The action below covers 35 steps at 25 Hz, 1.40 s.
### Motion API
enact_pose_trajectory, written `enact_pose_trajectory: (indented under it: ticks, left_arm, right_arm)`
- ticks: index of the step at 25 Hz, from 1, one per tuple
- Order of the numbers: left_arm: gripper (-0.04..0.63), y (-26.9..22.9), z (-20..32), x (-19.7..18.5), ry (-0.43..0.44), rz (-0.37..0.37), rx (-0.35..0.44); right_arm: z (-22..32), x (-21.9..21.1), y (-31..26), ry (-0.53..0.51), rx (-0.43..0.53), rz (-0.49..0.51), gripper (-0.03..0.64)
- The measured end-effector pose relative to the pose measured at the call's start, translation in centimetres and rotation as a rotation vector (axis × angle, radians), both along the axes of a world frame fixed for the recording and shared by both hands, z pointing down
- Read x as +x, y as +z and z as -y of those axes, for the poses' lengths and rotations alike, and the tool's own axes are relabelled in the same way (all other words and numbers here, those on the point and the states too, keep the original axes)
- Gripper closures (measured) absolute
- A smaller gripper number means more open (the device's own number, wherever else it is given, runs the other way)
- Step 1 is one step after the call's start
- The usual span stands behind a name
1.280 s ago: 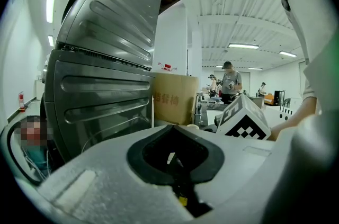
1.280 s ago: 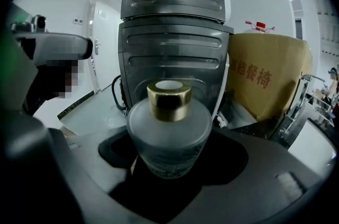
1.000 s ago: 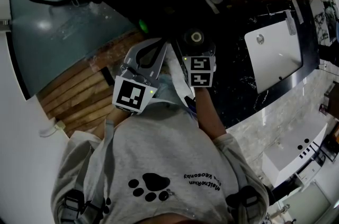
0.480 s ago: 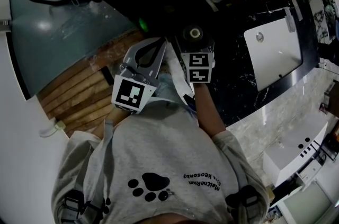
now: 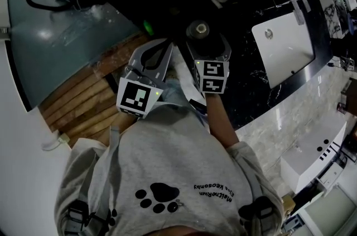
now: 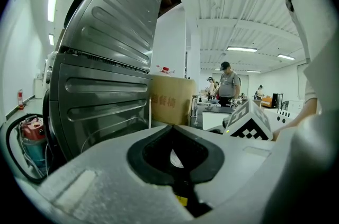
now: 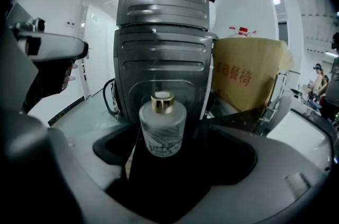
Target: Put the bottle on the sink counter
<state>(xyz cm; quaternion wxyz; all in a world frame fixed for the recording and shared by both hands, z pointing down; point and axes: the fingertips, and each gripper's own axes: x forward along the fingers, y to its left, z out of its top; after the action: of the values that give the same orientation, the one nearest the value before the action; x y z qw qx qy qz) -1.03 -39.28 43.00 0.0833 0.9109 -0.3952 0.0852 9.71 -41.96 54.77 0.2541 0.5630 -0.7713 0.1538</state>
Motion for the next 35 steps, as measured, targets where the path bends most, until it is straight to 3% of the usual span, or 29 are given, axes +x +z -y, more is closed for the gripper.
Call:
enact_pose_trajectory:
  ticks: [3,10,14,25,35]
  left_arm:
    - [0.592,-0.4,-0.5,0.2,0.015,-0.007,0.003]
    - [0.592,-1.7,-2.0,0.9,0.053,-0.042,0.034]
    - [0.592,-3.0,-3.1,1.6,0.064,-0.065,0.058]
    - [0.593,-7.5,-5.3,1.8,0.021,-0.113,0.115]
    - [0.592,-9.1,-6.8,0.8,-0.015,-0.08,0.164]
  right_arm:
    - [-1.5,1.2,-2.8,0.057,0.072,-0.008,0.221]
    - [-5.3,1.6,-9.3,0.116,0.232,-0.048,0.471]
    - [-7.0,1.5,-13.2,0.153,0.322,0.006,0.614]
    - [-10.7,1.4,-20.9,0.213,0.483,0.167,0.617]
    - [-12.6,-0.7,-22.1,0.148,0.53,0.139,0.617]
